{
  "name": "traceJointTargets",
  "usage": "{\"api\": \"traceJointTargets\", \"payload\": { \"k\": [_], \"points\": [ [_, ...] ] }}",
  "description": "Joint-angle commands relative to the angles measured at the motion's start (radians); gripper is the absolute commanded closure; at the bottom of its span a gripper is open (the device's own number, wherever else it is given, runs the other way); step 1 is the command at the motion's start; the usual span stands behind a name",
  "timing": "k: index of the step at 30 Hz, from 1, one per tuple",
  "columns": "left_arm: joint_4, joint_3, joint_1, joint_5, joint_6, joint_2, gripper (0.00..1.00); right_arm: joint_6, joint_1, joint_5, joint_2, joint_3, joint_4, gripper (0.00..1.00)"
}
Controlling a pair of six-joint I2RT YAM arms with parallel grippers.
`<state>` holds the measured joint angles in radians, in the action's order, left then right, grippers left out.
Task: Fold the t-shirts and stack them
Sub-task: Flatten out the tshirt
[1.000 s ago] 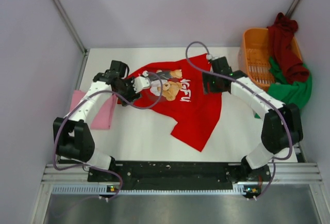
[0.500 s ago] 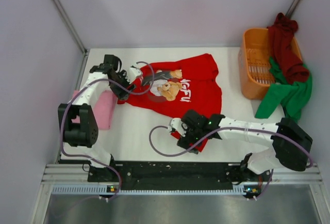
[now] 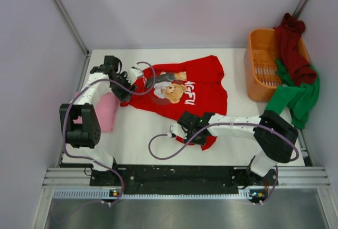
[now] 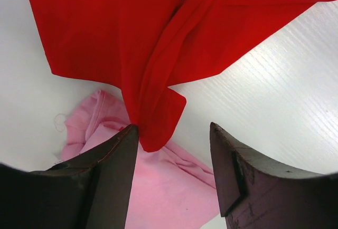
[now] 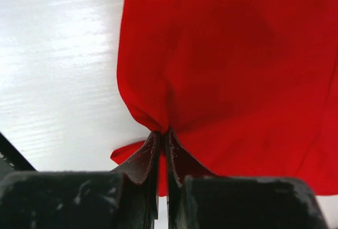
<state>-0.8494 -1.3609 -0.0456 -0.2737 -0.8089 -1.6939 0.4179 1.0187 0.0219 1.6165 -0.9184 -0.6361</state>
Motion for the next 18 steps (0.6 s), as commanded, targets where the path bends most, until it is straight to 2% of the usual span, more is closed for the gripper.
{"api": "traceJointTargets", "payload": {
  "k": [1, 4, 6, 8, 9, 10, 14, 18],
  "points": [
    [-0.016, -0.055, 0.006, -0.028, 0.007, -0.035, 0.41, 0.027, -0.028, 0.127, -0.027, 0.039, -0.063, 1.00],
    [-0.022, -0.069, 0.006, -0.027, 0.010, -0.055, 0.47, 0.021, -0.084, 0.185, -0.104, 0.039, -0.074, 1.00],
    [-0.028, -0.073, 0.004, -0.032, 0.011, -0.064, 0.58, 0.028, -0.121, 0.208, -0.165, 0.038, -0.079, 1.00],
    [-0.042, -0.079, 0.003, -0.041, 0.013, -0.067, 0.74, 0.035, -0.152, 0.226, -0.211, 0.035, -0.077, 1.00],
    [-0.051, -0.079, 0.004, -0.044, 0.013, -0.067, 0.84, 0.035, -0.158, 0.237, -0.227, 0.030, -0.077, 1.00],
    [-0.059, -0.081, 0.004, -0.048, 0.013, -0.066, 1.00, 0.038, -0.166, 0.249, -0.243, 0.027, -0.077, 1.00],
    [-0.105, -0.076, 0.004, -0.059, 0.008, -0.026, 1.00, 0.013, -0.227, 0.331, -0.302, -0.008, -0.077, 1.00],
    [-0.111, -0.075, 0.004, -0.018, 0.034, 0.055, 1.00, -0.034, -0.345, 0.466, -0.389, -0.097, -0.073, 1.00]
  ]
}}
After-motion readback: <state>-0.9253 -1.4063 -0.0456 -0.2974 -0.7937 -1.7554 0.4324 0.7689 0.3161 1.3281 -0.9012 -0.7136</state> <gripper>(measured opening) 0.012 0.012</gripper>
